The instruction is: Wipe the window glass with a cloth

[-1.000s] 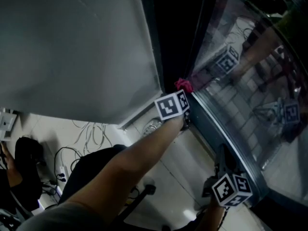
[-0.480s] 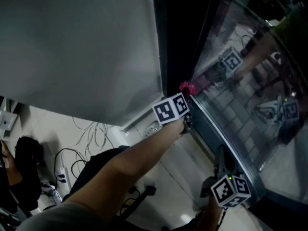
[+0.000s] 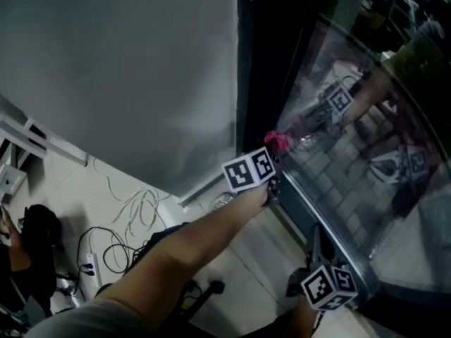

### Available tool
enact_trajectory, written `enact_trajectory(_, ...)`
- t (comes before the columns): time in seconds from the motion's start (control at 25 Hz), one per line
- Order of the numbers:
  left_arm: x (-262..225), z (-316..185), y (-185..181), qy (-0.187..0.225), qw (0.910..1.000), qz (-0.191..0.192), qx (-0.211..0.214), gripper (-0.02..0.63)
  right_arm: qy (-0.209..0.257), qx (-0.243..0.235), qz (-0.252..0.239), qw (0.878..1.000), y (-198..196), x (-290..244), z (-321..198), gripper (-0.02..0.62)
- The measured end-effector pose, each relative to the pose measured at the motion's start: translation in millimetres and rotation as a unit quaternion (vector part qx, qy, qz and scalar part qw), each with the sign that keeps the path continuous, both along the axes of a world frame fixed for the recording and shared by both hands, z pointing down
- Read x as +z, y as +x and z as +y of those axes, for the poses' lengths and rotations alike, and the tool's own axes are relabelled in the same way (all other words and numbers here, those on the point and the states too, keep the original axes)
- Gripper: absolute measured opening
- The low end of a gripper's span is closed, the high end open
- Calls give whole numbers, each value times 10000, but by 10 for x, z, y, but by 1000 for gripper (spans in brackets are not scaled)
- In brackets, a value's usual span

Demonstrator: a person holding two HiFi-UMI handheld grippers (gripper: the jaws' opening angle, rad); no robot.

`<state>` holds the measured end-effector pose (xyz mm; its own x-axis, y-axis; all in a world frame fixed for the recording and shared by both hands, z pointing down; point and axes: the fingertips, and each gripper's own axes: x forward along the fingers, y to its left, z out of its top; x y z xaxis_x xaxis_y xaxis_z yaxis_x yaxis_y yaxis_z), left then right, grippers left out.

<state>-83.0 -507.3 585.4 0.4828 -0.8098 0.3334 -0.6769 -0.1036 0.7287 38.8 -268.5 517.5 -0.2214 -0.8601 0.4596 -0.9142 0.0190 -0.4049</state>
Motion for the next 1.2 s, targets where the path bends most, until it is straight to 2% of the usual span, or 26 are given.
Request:
enact_trajectory(0.16, -330, -12, 44, 308, 9995, 33, 59, 44, 341, 37, -35, 9994, 7, -215, 22, 0)
enact_trajectory(0.36, -731, -45, 80, 545, 9985, 4, 99, 44, 448, 99, 290, 9985, 61, -607, 27, 0)
enact_trajectory(0.84, -1722, -51, 80, 1224, 9922, 19, 236, 44, 906, 189, 378, 9950, 47, -1223, 186, 0)
enact_trajectory(1.2, -2581, -100, 16, 1900, 9814, 43, 280, 44, 1164, 254, 473, 9917, 44, -1612, 286, 0)
